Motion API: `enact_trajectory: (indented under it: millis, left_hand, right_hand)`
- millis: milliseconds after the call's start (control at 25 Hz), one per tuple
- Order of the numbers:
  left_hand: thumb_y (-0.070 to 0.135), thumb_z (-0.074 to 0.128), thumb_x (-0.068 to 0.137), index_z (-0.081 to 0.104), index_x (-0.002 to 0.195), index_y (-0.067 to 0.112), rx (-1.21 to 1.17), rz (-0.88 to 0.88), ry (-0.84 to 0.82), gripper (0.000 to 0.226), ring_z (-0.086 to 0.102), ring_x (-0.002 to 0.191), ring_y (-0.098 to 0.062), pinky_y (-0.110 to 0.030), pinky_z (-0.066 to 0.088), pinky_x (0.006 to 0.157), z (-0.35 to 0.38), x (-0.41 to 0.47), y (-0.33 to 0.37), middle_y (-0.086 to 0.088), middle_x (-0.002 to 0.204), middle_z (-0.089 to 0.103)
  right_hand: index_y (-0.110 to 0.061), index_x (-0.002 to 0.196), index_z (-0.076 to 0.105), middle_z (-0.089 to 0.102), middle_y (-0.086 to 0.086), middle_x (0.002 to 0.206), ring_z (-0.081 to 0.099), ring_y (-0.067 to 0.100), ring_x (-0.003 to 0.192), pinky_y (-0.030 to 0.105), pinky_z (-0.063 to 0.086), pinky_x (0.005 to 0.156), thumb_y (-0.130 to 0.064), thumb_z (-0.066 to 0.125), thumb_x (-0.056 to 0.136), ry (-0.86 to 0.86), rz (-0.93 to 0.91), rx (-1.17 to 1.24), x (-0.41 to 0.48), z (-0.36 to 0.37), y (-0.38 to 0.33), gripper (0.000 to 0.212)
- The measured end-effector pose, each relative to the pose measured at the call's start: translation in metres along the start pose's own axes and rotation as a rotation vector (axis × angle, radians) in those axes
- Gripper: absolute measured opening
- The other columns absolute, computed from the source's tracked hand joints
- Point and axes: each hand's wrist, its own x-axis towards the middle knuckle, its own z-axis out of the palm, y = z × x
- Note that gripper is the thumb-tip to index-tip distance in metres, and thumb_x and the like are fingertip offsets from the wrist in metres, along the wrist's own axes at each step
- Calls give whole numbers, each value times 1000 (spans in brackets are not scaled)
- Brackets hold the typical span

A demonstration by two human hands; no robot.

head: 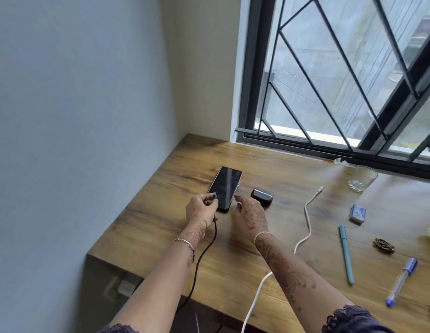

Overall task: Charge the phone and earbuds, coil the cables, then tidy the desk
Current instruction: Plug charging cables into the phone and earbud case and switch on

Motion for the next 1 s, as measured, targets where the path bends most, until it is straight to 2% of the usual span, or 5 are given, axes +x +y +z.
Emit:
enact_trajectory:
  millis: [120, 400, 640, 840, 1000]
  left_hand:
    - [14, 67, 84, 65, 113, 11, 10, -41, 27, 29, 55, 36, -1, -38, 61, 61, -10, 4, -10, 8, 67, 58]
    - [9, 65, 85, 67, 94, 12, -13, -74, -92, 10, 58, 59, -22, -48, 60, 69, -18, 16, -18, -5, 69, 56]
    - [6, 62, 88, 63, 106, 7, -155, -157, -182, 18, 54, 56, -13, -23, 53, 42, -24, 19, -13, -11, 84, 59]
    - [8, 65, 88, 63, 103, 10, -251, -184, -199, 15, 56, 56, -13, -19, 50, 41, -33, 14, -17, -9, 77, 62]
    - [8, 65, 88, 66, 104, 9, -310, -173, -230, 16, 56, 56, -12, -20, 52, 43, -40, 10, -18, -6, 74, 61]
  right_hand:
    - [-15, 129, 60, 66, 9, 123, 57, 25, 118, 31, 41, 103, -7, 46, 93, -16, 99, 88, -1, 11, -9, 39]
    - [-15, 123, 66, 67, 6, 122, 60, 22, 116, 25, 42, 104, -2, 49, 88, 37, 443, 421, 9, 24, -20, 41]
    - [-15, 107, 74, 73, 4, 110, 67, 21, 105, 36, 52, 98, -7, 61, 84, 166, 717, 765, 23, 32, -22, 28]
    - [-17, 97, 65, 71, 9, 101, 70, 24, 93, 40, 58, 84, -9, 70, 78, 184, 793, 1023, 27, 35, -21, 21]
    - [-7, 103, 63, 68, 12, 96, 67, 19, 77, 26, 58, 61, -8, 75, 79, 133, 769, 1126, 24, 34, -19, 27]
